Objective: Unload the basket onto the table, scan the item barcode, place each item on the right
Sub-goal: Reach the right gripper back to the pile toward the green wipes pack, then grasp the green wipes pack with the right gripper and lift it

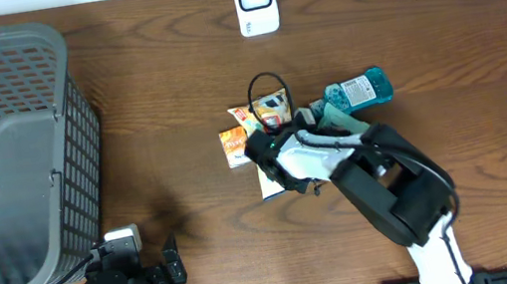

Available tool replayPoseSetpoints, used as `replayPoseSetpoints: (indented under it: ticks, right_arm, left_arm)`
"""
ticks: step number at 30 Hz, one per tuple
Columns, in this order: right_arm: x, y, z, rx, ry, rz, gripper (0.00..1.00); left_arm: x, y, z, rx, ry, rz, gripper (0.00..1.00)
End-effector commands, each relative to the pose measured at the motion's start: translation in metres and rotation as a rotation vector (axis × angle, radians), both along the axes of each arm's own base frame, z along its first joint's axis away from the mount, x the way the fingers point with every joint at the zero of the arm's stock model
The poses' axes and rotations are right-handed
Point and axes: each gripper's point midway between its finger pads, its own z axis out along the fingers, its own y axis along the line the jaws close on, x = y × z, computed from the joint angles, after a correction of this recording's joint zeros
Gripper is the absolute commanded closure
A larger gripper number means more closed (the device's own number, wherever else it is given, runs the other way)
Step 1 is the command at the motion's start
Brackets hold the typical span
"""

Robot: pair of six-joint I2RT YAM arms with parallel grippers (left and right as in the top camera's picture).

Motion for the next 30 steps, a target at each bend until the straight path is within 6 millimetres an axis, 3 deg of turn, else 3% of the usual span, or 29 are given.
replayPoseSetpoints:
  ticks: [1,3,5,9,14,16,19,23,30]
  right_arm:
    - [-0.018,-0.002,-0.029,0.063,0.049,-0.07,0.92]
    - [-0.02,0.004,-0.032,0.113,0.077,-0.086,0.99]
    - [-0.021,0.013,-0.03,0.165,0.105,-0.103,0.99]
    - [-0.018,0.036,-0.004,0.282,0.153,-0.12,0.99]
    - [-0.039,0.105,0.036,0.71,0.476,0.024,0.99]
    - [-0.049,0.124,0.06,0.904,0.565,0.071,0.99]
    - [-0.061,0.127,0.093,1.104,0.652,0.084,0.99]
    - [-0.077,0.142,0.141,1.462,0.824,0.24,0.99]
    - [-0.071,0.142,0.193,1.945,0.862,0.461,0.99]
  left_arm:
    - [0.0,0.002,-0.002,-0.002,0.006,0.016,0.0]
    - [0.0,0.002,-0.002,-0.002,0.006,0.016,0.0]
    - [0.0,0.002,-0.002,-0.002,0.006,0.016,0.0]
    - [0.0,0.002,-0.002,-0.001,0.006,0.016,0.0]
    - [0.0,0.002,-0.002,-0.001,0.006,0.016,0.0]
    - [0.0,0.002,-0.002,-0.002,0.006,0.016,0.0]
    - [0.0,0.002,-0.002,-0.001,0.006,0.016,0.0]
    - [0.0,0.002,-0.002,-0.001,0.006,0.016,0.0]
    - [0.0,0.002,-0.002,-0.002,0.006,0.016,0.0]
